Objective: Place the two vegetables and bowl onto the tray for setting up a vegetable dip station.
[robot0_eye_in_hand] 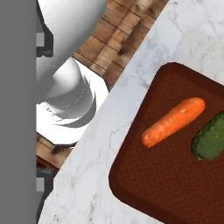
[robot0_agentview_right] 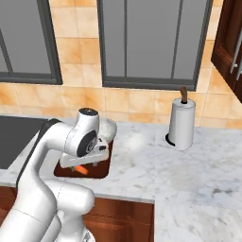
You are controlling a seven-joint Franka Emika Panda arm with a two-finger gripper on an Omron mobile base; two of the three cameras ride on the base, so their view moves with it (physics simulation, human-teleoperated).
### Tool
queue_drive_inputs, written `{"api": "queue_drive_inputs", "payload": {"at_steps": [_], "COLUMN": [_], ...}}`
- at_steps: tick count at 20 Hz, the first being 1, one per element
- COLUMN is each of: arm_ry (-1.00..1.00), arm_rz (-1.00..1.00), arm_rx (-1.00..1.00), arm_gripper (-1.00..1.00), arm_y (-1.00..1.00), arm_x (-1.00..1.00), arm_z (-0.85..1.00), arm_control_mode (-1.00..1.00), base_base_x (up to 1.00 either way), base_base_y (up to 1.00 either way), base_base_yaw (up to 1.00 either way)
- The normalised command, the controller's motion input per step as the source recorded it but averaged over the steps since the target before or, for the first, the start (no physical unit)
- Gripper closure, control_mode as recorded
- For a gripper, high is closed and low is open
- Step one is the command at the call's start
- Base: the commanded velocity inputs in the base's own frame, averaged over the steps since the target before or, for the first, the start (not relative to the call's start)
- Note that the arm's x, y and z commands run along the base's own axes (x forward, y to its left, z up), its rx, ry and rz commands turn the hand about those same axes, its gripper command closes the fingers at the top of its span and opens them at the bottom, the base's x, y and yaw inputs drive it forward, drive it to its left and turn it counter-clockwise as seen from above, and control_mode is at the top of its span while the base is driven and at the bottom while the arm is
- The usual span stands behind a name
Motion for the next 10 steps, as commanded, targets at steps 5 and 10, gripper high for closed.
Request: {"api": "queue_drive_inputs", "payload": {"at_steps": [5, 10], "arm_ry": [-0.05, -0.09], "arm_rz": [-0.27, -0.26], "arm_rx": [0.01, 0.01], "arm_gripper": [-1.0, -1.0], "arm_y": [0.0, 0.0], "arm_x": [-0.63, -0.73], "arm_z": [0.45, 0.56], "arm_control_mode": [-1.0, -1.0], "base_base_x": [0.0, 0.0], "base_base_y": [0.0, 0.0], "base_base_yaw": [0.0, 0.0]}}
